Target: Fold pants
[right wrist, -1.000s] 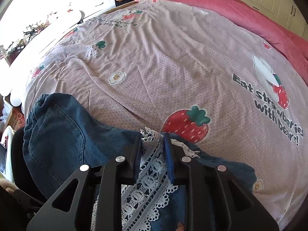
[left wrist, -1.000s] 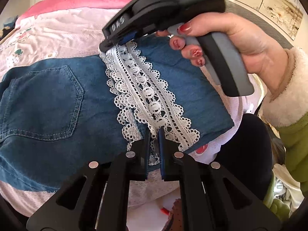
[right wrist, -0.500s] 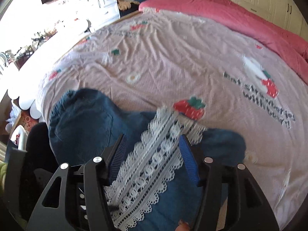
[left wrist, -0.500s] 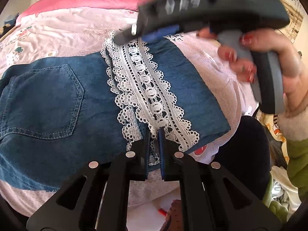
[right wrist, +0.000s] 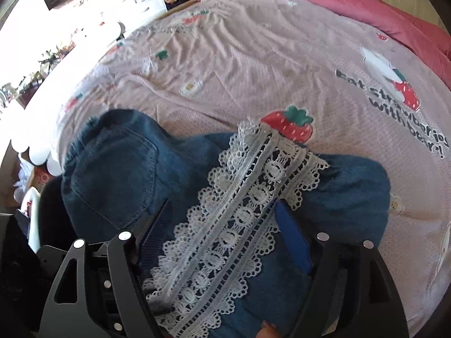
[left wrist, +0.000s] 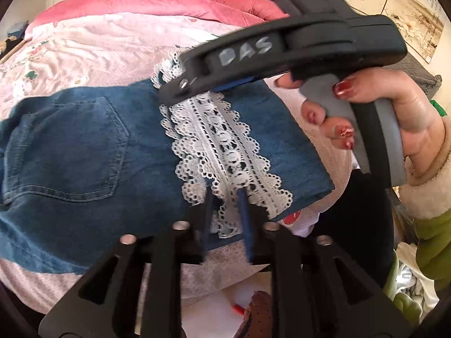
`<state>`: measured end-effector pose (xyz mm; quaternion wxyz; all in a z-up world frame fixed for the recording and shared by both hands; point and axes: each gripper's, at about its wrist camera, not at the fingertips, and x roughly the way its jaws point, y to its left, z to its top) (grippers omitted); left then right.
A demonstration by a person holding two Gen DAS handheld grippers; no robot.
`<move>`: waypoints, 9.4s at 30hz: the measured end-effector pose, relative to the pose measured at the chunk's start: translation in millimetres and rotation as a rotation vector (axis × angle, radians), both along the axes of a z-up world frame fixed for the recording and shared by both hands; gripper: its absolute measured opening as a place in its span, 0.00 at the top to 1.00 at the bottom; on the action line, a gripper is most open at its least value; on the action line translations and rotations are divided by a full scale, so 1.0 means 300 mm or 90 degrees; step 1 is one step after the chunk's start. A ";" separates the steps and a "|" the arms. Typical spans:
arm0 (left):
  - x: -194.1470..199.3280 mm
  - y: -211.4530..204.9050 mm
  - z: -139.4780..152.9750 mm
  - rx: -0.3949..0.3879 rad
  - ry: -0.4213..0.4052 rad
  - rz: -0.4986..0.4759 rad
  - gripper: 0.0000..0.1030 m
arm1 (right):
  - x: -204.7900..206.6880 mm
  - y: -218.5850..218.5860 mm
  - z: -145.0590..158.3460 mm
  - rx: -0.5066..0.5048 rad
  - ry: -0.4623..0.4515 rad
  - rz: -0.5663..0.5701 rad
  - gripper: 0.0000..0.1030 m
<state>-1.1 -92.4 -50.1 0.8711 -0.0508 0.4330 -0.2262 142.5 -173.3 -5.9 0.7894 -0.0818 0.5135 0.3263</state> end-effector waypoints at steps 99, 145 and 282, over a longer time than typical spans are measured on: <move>0.010 0.381 0.101 -0.036 -0.061 0.210 0.78 | 0.001 0.313 0.189 0.114 0.003 0.189 0.94; -0.017 -0.138 0.147 -0.063 -0.114 -0.059 0.26 | 0.022 -0.402 0.228 0.189 -0.011 -0.058 0.23; 0.083 0.080 0.188 0.085 -0.131 0.054 0.09 | -0.207 -0.499 0.153 0.118 -0.081 -0.166 0.12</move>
